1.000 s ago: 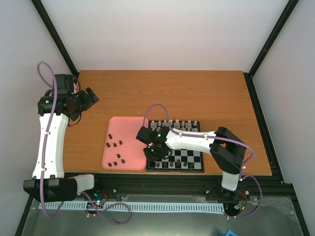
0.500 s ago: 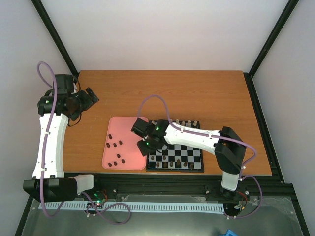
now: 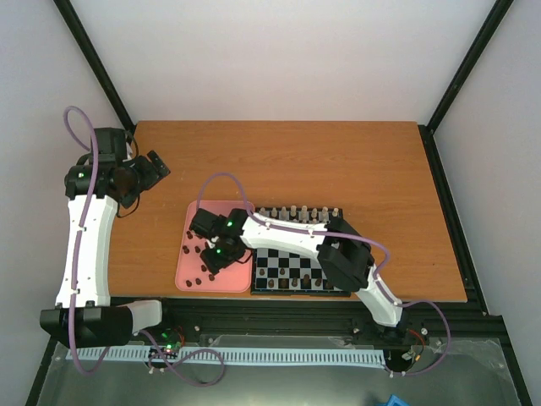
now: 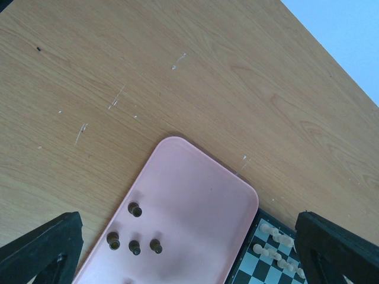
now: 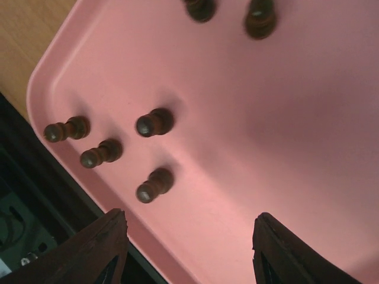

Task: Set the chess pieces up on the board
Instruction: Pick up the chess piece from the storage box.

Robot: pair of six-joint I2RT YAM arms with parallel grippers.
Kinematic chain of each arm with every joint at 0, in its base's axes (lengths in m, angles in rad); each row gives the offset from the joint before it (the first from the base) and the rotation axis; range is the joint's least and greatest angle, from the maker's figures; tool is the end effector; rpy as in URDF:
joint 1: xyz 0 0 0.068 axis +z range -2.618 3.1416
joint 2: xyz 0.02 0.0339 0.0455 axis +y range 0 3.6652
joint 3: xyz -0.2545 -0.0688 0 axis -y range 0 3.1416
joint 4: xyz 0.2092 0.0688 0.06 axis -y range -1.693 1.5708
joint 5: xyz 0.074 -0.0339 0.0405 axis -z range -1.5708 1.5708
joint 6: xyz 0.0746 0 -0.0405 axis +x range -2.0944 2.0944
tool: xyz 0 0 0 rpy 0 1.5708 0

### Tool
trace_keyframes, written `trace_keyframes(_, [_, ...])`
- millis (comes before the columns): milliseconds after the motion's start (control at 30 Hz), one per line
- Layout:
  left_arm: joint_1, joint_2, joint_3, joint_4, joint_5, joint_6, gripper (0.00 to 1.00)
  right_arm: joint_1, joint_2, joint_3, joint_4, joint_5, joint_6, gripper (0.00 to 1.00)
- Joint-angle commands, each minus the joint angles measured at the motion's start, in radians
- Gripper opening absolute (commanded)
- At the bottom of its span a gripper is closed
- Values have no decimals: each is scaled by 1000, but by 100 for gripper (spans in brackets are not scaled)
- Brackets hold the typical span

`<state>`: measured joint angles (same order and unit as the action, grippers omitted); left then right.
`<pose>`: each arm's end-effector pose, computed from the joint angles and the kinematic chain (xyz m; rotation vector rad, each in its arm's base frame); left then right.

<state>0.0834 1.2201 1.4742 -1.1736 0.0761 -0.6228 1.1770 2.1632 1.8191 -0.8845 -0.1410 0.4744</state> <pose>0.2097 0.0118 0.3452 -0.8394 2.3710 -0.3186 0.1549 0.4001 0.1713 -1.0553 2.7742 0.5190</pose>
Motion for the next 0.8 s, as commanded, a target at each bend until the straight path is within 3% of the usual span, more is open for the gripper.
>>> trace_keyframes(0, [6,-20,-2,19,7,23,100,27,28,55,-27,-51,-27,58])
trace_keyframes(433, [5,-24,-9,23,10,21,100,43,130,105,-46,-73,-37,54])
trace_keyframes(767, [6,-23,-4,22,3,23,100,44,182,170,-68,-80,-51,38])
